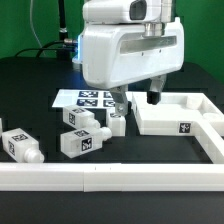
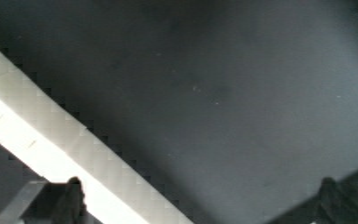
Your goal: Assemble one leg
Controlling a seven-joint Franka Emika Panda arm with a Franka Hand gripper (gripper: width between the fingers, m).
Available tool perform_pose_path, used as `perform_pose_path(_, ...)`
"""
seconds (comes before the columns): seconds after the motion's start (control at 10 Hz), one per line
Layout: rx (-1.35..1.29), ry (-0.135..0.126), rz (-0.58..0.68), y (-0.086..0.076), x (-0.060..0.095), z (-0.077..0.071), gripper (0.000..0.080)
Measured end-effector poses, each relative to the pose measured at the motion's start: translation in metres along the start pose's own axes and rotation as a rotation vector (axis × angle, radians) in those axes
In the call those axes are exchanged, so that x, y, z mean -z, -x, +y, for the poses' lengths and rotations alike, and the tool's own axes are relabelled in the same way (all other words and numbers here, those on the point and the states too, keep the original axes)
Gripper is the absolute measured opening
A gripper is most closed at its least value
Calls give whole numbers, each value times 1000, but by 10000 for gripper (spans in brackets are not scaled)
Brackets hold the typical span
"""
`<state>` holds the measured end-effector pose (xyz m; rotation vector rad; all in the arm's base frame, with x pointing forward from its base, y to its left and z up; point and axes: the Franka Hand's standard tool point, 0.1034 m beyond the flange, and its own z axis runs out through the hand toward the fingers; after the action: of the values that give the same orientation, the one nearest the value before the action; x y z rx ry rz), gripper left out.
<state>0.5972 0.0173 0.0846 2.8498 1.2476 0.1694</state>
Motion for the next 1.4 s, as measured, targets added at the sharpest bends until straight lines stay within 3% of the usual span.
perform_pose_path(0.2, -23, 2, 2, -1, 2, 0, 650)
perform_pose_path(0.3, -106, 9, 9, -3, 10, 0, 650)
perform_pose_path(0.4, -186, -8, 9, 6, 8, -2, 650)
perform_pose_path(0.6, -359, -36, 15, 3, 6, -6, 650)
perform_pose_path(1.0, -328, -38, 22, 5, 7, -4, 650)
perform_pose_path(1.4, -532, -97, -101, 11, 30, -56, 650)
